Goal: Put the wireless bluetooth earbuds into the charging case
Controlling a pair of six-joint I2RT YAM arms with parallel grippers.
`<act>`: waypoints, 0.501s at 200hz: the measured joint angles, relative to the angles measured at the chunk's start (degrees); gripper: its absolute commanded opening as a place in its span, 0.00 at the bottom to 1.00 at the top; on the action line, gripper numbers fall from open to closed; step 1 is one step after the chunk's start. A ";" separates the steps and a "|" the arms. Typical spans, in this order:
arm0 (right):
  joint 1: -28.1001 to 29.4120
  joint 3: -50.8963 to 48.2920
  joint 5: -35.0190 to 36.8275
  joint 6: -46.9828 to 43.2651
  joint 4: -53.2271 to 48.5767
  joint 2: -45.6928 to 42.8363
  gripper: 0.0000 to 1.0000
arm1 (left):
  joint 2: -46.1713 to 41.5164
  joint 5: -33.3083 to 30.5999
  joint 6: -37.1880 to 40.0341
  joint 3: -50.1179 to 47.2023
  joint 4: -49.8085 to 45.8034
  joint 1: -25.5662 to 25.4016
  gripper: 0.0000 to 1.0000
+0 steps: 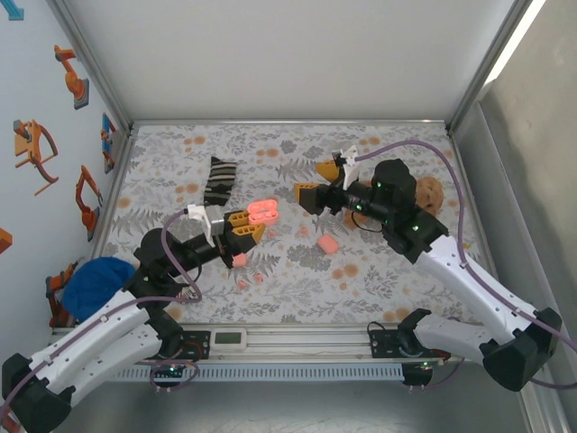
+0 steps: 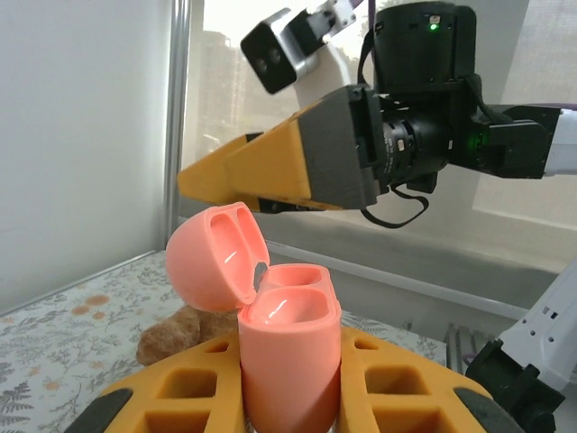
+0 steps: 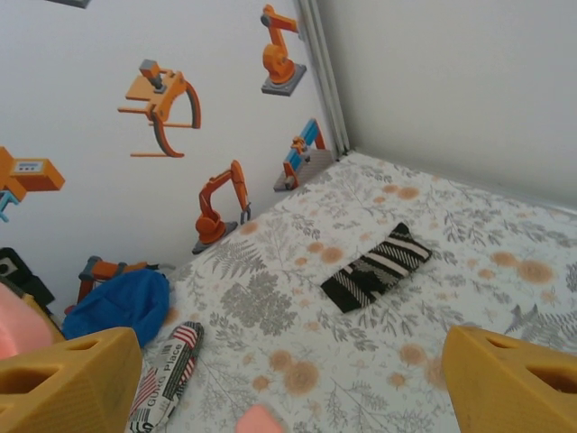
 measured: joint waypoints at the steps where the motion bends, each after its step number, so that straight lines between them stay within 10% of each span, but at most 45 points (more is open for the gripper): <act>1: -0.02 0.02 0.04 0.04 -0.13 0.04 0.85 | -0.09 -0.02 0.00 0.00 -0.09 0.00 0.00; 100: -0.72 4.63 -1.20 4.37 -13.66 9.79 0.68 | -11.10 -2.97 0.42 -1.05 -10.43 0.00 0.00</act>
